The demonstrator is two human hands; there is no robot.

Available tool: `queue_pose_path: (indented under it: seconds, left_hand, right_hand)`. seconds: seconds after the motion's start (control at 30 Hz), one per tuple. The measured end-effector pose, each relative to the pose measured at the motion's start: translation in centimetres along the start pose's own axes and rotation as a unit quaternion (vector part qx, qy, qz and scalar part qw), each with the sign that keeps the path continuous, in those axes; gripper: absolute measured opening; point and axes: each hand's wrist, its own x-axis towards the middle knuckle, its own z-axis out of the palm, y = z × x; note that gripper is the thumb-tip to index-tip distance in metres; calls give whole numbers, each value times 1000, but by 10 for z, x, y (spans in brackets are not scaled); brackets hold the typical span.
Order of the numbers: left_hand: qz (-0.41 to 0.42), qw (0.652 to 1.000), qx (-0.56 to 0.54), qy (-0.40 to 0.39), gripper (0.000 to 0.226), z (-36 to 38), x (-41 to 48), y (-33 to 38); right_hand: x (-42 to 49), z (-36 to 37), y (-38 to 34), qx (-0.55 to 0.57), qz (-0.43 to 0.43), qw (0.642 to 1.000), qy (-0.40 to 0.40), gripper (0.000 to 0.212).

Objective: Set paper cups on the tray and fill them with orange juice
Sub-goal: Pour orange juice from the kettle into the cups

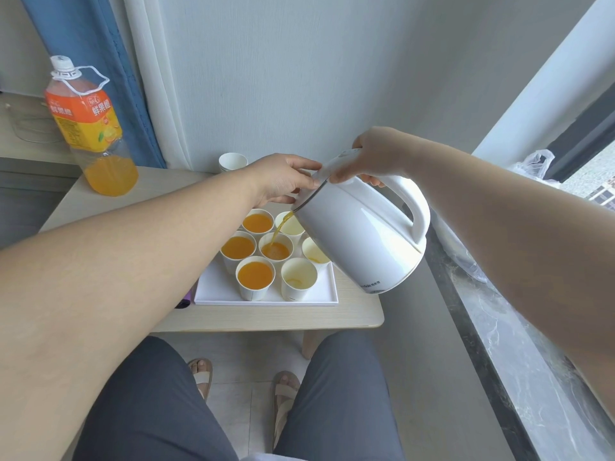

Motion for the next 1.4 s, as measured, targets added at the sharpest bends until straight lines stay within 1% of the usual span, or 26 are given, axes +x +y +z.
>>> queue_pose_path:
  seconds: [1.2, 1.4]
  left_hand:
    - [-14, 1000, 0, 1, 47, -1, 2, -10]
    - [-16, 1000, 1, 10, 43, 0, -2, -11]
  right_hand:
    - [10, 9, 0, -2, -5, 1000, -16, 39]
    - [11, 18, 6, 18, -8, 1000, -14, 39]
